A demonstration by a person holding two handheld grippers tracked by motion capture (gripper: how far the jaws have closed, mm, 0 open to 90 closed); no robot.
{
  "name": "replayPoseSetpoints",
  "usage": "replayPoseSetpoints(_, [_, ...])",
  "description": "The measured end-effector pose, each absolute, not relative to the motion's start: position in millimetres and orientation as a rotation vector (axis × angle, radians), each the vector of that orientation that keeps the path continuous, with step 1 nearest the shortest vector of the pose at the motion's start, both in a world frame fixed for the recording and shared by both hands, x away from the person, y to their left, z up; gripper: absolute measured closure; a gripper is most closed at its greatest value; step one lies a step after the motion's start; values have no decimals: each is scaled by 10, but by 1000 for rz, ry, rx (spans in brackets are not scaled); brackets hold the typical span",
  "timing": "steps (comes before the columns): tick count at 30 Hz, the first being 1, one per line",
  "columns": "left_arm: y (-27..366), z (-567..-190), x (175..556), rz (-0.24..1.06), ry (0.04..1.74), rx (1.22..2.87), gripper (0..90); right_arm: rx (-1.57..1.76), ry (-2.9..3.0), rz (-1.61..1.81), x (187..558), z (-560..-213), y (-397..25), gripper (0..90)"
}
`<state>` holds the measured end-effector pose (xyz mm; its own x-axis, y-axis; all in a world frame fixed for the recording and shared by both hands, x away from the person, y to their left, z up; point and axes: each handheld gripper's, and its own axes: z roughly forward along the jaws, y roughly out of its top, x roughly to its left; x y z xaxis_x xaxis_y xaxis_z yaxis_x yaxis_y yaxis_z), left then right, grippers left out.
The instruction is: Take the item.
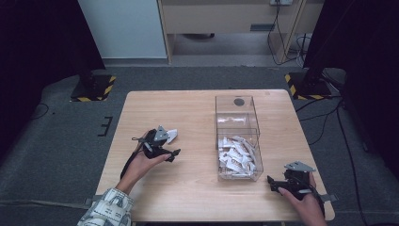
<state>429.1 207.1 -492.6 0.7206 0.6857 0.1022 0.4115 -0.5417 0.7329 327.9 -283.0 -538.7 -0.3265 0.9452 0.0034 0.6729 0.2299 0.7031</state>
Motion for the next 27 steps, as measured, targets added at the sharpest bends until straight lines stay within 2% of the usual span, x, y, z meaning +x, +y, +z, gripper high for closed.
replayPoseSetpoints(13, [2420, -5191, 3996, 425, 916, 2231, 61, 1486, 2083, 859, 3279, -5387, -2830, 5])
replayPoseSetpoints(20, [2520, -5324, 3993, 367, 970, 2249, 28, 1489, 2081, 859, 3277, -5387, -2828, 5])
replayPoseSetpoints(27, [2531, -5372, 3970, 388, 968, 2199, 4, 1489, 2080, 859, 3275, -5387, -2828, 5])
